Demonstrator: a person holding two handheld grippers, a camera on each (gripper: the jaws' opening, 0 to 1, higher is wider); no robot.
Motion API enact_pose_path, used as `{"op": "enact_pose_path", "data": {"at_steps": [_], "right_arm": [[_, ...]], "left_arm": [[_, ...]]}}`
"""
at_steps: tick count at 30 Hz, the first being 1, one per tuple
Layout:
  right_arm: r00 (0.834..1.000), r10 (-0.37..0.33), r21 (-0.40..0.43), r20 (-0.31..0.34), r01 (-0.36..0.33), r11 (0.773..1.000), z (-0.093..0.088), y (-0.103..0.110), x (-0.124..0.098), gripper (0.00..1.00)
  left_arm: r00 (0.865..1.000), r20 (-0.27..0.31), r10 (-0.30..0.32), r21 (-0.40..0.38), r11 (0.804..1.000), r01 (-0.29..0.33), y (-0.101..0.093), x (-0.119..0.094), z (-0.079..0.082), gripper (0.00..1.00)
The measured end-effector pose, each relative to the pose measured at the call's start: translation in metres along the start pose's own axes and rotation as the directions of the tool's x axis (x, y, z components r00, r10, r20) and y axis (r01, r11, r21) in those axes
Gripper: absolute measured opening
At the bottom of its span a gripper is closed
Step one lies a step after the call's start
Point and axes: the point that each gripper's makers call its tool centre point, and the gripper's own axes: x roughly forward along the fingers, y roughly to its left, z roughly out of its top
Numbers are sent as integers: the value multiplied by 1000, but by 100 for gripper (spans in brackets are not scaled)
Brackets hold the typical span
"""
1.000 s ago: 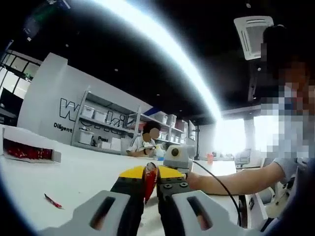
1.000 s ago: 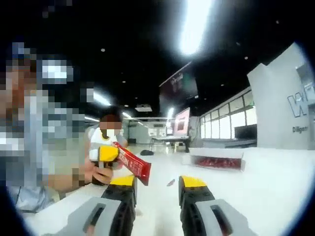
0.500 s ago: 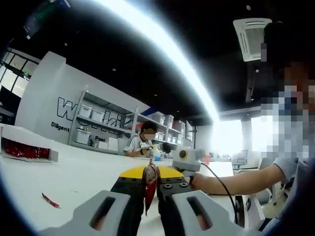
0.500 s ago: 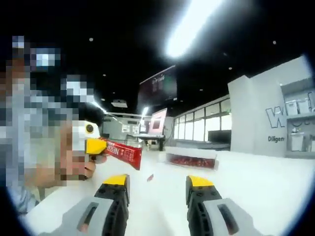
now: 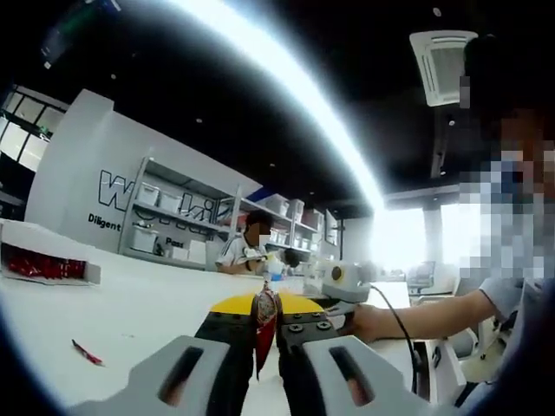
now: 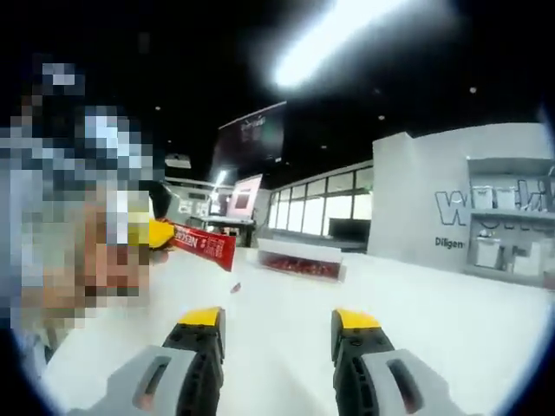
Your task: Tear open the coffee pouch, take out the coffee, and pour the coffee from the pouch into the cup
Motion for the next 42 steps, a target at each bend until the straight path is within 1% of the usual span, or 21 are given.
{"op": "enact_pose_path", "data": {"at_steps": [4,8,11,17,20,24,27,29,31,34,37,39,41,42], "right_arm": [[1000,-26,-16,-17,26,1000,-3,-3,-1,52],[998,-58,-33,-34,57,998,-5,-3,-5,57],[997,-68,-38,-38,66,997,-6,-1,-10,58],[991,-115,-50,-66,112,992,-11,-2,-19,59],[990,-126,-48,-63,124,991,-10,-2,-22,60],[987,-138,-56,-81,134,989,-14,-2,-26,60],[985,-152,-58,-80,147,987,-13,-2,-30,60],[979,-182,-59,-87,177,982,-14,-6,-33,60],[976,-205,-46,-77,202,978,-12,-10,-37,60],[968,-239,-35,-79,237,971,-13,-16,-41,60],[966,-250,-26,-71,249,968,-11,-18,-43,60],[960,-270,-24,-74,269,963,-12,-21,-45,60],[955,-294,-14,-48,293,956,-7,-26,-49,59],[949,-311,-5,-46,311,950,-6,-30,-51,59]], "left_arm": [[1000,-28,4,-2,1000,-4,0,1,-5,11],[1000,-31,-1,1,1000,1,-1,1,-5,11],[1000,-28,3,-1,1000,-3,-1,1,-5,11],[1000,-26,7,-1,1000,-7,-1,0,-5,11],[1000,-28,7,-2,1000,-7,-1,0,-5,11],[999,-30,11,-1,1000,-12,-1,0,-6,11],[999,-31,14,0,1000,-14,-1,0,-6,11],[999,-32,14,1,1000,-14,-1,0,-6,11],[999,-32,14,1,1000,-14,-1,0,-6,11],[999,-33,17,1,1000,-17,0,0,-6,11],[999,-36,16,2,1000,-15,0,0,-7,11],[999,-36,15,3,1000,-15,0,0,-7,11],[999,-35,15,2,1000,-15,0,0,-7,11],[999,-36,14,2,1000,-14,-1,0,-7,11]]}}
